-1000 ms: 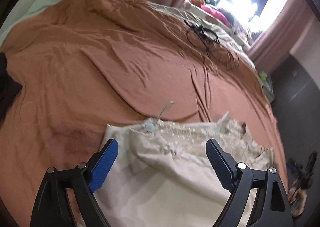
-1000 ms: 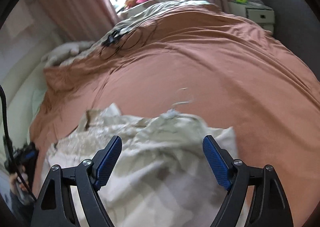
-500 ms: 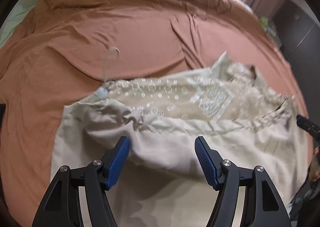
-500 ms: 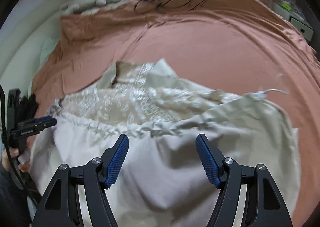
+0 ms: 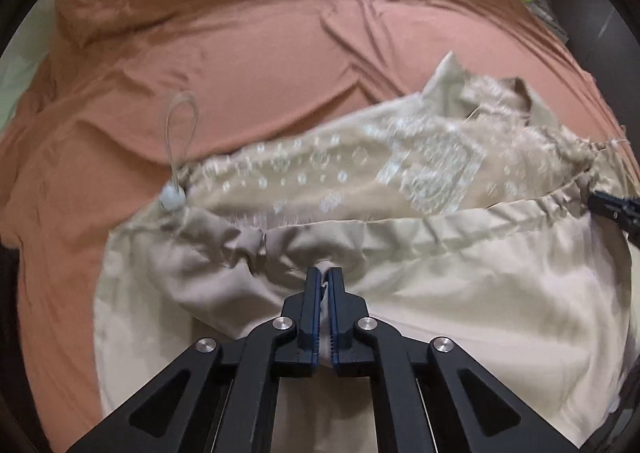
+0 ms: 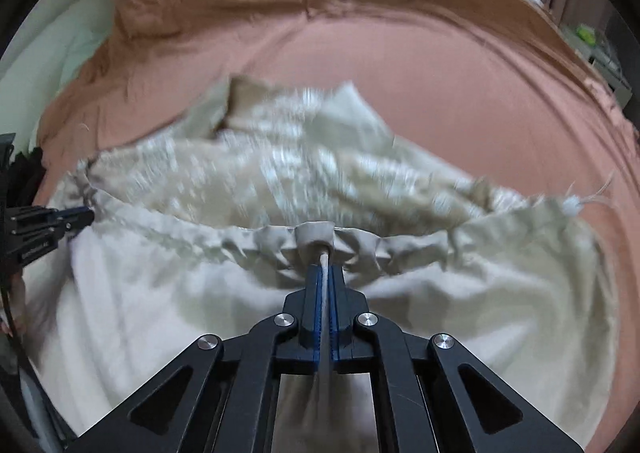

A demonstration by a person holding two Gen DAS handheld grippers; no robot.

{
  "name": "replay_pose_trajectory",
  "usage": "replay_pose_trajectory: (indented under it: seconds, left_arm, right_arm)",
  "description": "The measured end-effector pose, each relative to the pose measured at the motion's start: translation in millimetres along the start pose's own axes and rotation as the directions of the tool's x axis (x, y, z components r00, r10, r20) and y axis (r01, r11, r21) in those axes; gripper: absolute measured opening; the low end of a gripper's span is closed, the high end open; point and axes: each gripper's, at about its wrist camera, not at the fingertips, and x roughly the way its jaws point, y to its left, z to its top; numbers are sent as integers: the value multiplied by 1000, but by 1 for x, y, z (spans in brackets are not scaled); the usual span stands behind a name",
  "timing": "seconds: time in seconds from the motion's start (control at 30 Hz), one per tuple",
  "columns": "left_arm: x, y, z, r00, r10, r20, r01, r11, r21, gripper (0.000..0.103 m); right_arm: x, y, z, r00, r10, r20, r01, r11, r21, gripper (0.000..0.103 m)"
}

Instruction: Fold large clothes

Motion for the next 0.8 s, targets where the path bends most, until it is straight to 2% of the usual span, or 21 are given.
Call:
replay_pose_trajectory:
  seconds: [0.07, 0.17, 0.27, 0.47, 0.57, 0.63, 0.67, 0.7, 0.73, 0.77, 0.8]
  left_arm:
    - [-12, -1, 3, 999, -2, 45, 2, 1000, 8, 2]
    - [-28, 0, 8, 991, -39, 129, 41, 999, -18, 2]
    - [-25, 2, 15, 987, -45, 157, 51, 998, -37, 2]
    - [12, -3, 20, 995, -28, 98, 32, 999, -43, 2]
    - [35, 0, 20, 997, -44, 57, 48, 997, -66, 4]
    - [36, 1, 21, 997, -44, 57, 49, 996, -78, 7]
    - [35, 1, 23, 998, -45, 50, 49, 996, -80, 9]
    - [33, 2, 24, 998, -46, 36, 49, 995, -82, 17]
    - [31, 2, 24, 999, -48, 23, 50, 995, -85, 23]
    - [26, 4, 23, 998, -56, 17, 57, 994, -92, 39]
    - [19, 7, 21, 997, -70, 27, 72, 992, -103, 55]
  right_arm:
    - [-14, -3, 1, 999, 5, 41, -6, 1000, 9, 3]
    - [-26, -9, 6, 996, -3, 84, -1, 999, 45, 2]
    - [-20, -14, 10, 996, -18, 90, 11, 997, 77, 2]
    - [16, -14, 12, 998, -42, 39, 38, 994, 106, 2]
    - [34, -19, 8, 999, -42, -10, 43, 990, 137, 2]
    - [37, -20, 8, 999, -45, -10, 46, 989, 143, 4]
    - [36, -20, 8, 999, -43, -10, 44, 989, 144, 12]
    - [34, -20, 9, 999, -51, -19, 53, 988, 146, 29]
    - [32, -21, 8, 998, -59, -29, 62, 987, 150, 39]
    - [26, -22, 7, 998, -59, -25, 62, 986, 156, 52]
    - [18, -24, 4, 999, -53, -7, 53, 985, 163, 54]
